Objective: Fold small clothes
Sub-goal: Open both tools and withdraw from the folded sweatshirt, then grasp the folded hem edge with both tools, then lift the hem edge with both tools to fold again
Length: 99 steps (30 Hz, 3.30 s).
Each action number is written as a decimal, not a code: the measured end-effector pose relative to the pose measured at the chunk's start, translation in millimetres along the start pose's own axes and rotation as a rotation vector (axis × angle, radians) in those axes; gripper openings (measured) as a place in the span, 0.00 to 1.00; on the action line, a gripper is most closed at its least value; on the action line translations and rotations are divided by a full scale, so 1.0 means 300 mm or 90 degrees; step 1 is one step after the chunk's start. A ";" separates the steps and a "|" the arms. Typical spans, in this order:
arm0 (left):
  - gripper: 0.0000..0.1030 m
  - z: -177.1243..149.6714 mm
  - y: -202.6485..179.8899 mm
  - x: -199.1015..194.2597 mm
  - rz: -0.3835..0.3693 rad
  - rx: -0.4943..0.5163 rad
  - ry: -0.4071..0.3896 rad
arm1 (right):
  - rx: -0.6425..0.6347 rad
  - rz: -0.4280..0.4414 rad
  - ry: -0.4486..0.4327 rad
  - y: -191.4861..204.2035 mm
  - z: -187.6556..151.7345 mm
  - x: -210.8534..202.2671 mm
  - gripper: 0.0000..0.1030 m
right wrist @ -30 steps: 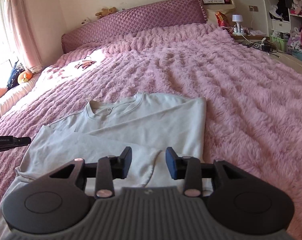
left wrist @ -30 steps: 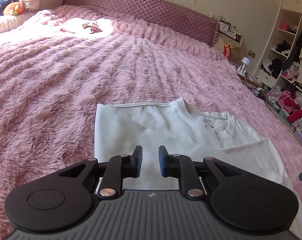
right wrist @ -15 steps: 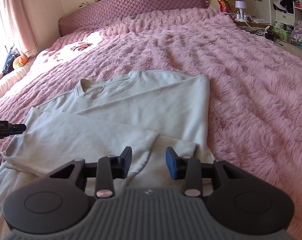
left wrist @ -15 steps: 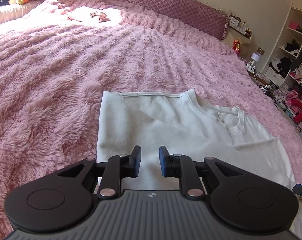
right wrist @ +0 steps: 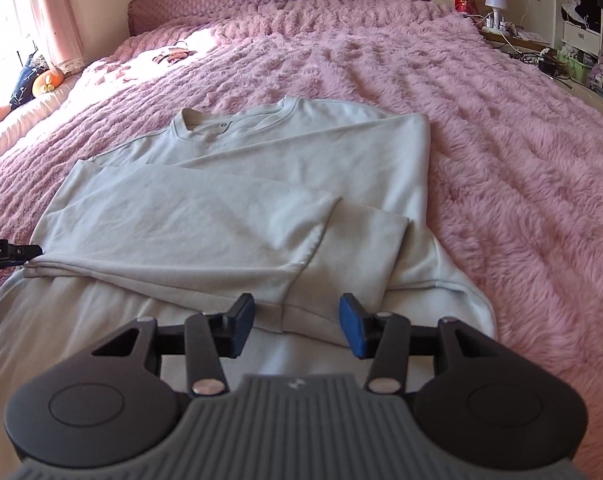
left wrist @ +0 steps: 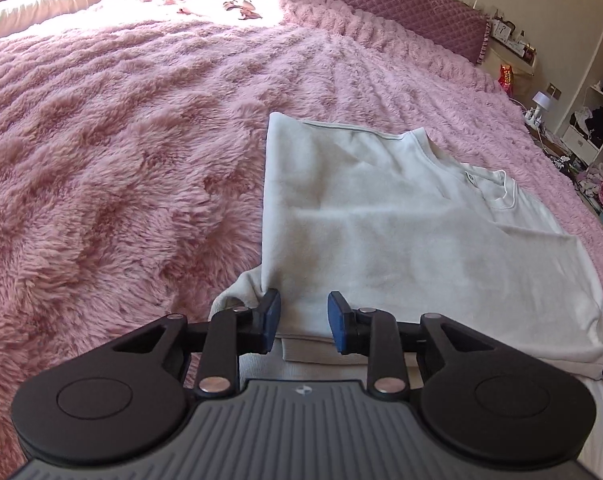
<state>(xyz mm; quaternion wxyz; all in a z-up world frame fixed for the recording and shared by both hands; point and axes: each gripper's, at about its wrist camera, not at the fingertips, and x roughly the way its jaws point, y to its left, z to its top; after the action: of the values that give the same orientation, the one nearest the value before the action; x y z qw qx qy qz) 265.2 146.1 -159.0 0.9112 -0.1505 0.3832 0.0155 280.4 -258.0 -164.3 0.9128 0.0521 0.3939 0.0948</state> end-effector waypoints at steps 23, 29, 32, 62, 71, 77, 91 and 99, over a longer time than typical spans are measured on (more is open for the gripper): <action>0.67 -0.422 0.059 -0.757 -0.040 -0.011 0.061 | -0.018 0.013 -0.013 -0.026 -0.462 -0.839 0.59; 0.67 -0.502 0.173 -0.743 -0.001 -0.073 0.092 | 0.032 -0.028 0.057 -0.126 -0.578 -0.780 0.54; 0.67 -0.522 0.194 -0.726 -0.003 -0.084 0.107 | 0.047 -0.028 0.078 -0.134 -0.596 -0.745 0.50; 0.05 -0.546 0.117 -0.658 -0.128 -0.108 0.142 | 0.121 0.014 0.114 -0.115 -0.595 -0.706 0.12; 0.05 -0.527 0.103 -0.673 -0.147 -0.125 0.137 | 0.134 0.048 0.085 -0.090 -0.540 -0.766 0.07; 0.05 -0.512 0.119 -0.677 -0.167 -0.155 0.135 | 0.139 0.067 0.068 -0.071 -0.508 -0.774 0.04; 0.04 -0.400 0.100 -0.686 -0.201 -0.125 0.069 | 0.190 0.089 0.020 -0.101 -0.410 -0.768 0.03; 0.04 -0.224 0.093 -0.623 -0.250 -0.145 -0.001 | 0.223 0.092 -0.059 -0.121 -0.244 -0.695 0.03</action>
<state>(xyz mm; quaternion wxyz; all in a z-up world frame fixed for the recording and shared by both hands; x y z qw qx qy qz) 82.6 169.9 -79.2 0.8741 -0.3244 0.3414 -0.1188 91.6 -336.5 -72.7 0.8976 0.2427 0.3575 0.0872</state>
